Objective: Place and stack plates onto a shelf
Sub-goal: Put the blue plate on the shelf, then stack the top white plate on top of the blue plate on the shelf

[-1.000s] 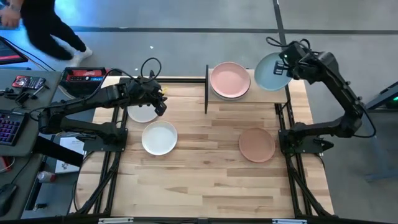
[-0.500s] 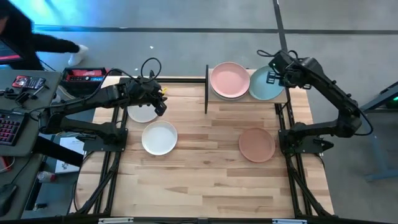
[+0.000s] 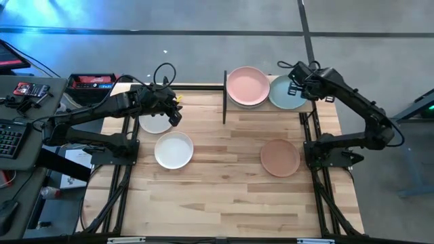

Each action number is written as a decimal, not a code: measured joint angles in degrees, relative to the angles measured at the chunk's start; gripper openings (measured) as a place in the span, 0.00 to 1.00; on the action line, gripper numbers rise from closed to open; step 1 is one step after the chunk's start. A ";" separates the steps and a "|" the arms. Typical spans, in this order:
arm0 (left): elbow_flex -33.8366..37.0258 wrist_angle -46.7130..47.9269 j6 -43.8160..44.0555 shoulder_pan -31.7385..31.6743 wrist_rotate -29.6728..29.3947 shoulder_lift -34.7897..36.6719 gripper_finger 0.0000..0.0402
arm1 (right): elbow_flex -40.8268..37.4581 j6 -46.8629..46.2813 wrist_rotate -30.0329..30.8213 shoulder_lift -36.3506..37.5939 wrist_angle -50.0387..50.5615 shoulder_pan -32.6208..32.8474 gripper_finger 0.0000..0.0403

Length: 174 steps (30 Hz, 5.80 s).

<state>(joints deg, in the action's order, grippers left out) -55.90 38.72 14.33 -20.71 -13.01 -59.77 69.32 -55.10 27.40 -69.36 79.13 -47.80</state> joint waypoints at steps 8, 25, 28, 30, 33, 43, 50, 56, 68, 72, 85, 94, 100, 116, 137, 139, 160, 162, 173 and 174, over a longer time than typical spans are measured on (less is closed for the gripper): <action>0.00 0.00 0.02 0.02 0.00 0.00 0.28 | -0.96 1.12 -1.36 0.00 -2.15 -2.09 0.00; 0.00 0.00 0.02 0.02 0.02 0.00 0.28 | -0.96 3.97 -4.97 0.00 -1.10 -2.13 0.00; 0.00 -0.02 0.02 0.02 -0.17 0.00 0.28 | -0.96 3.51 -5.14 0.00 -1.04 -2.11 0.00; 0.00 -0.02 0.02 0.02 -0.49 0.00 0.28 | -0.96 2.69 -5.04 0.00 -1.04 -2.11 0.00; 0.00 -0.02 0.02 0.02 -0.56 0.00 0.28 | -0.96 2.63 -4.45 0.00 -1.07 -2.09 0.00; 0.00 -0.02 0.02 0.02 -0.62 0.00 0.28 | -0.96 2.63 -3.60 0.00 -1.11 -2.09 0.00; 0.00 -0.02 0.02 0.02 -0.64 0.00 0.28 | -0.96 2.63 -3.30 0.00 -1.98 -2.09 0.00; 0.00 -0.02 0.02 0.02 -0.64 0.00 0.28 | -0.96 2.63 -3.49 0.00 -2.06 -2.10 0.00; 0.00 -0.02 0.02 0.02 -0.64 0.00 0.28 | -0.94 2.63 -5.26 0.00 -1.50 -2.09 0.00; 0.00 -0.01 0.02 0.02 -0.64 0.00 0.28 | -0.94 2.63 -5.05 0.00 -1.50 -2.09 0.00; 0.00 -0.02 0.02 0.00 -0.64 0.00 0.28 | -0.94 4.59 -6.93 0.00 -4.19 -6.31 0.00; 0.00 0.00 0.02 0.00 -0.64 0.00 0.28 | -0.94 8.80 -8.18 -0.02 -4.64 -8.78 0.19; 0.00 -0.02 0.02 0.00 -0.64 0.00 0.28 | -0.33 12.94 -10.68 -0.02 -4.99 -8.86 0.24; 0.00 0.00 0.02 0.00 -0.66 0.00 0.28 | 4.96 23.06 -30.30 0.00 -4.65 3.57 0.22; 0.01 -0.52 -0.03 0.00 -1.16 0.00 0.28 | 4.85 10.59 -29.83 0.00 -8.10 21.35 0.22; 0.00 -1.65 -0.02 0.00 -1.18 -0.02 0.28 | 4.85 7.98 -29.13 0.00 -8.11 23.30 0.22; -0.02 -2.18 5.22 -0.08 -1.74 -0.80 0.28 | 4.81 -17.74 -16.46 -1.54 -15.03 45.67 0.22; -0.02 -0.42 6.97 -1.07 -2.13 -1.78 0.28 | 4.81 -18.91 -16.44 -2.60 -15.50 47.52 0.22; -0.02 7.64 12.40 -6.71 1.95 -13.68 0.28 | 4.81 -19.54 -18.70 -10.63 -21.14 53.57 0.22; -0.02 7.82 12.65 -6.91 1.95 -14.75 0.28 | 4.81 -19.53 -19.20 -11.20 -21.23 53.82 0.22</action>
<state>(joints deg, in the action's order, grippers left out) -55.92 46.54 26.99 -27.62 -11.06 -74.52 74.13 -74.63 8.19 -80.56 57.90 6.02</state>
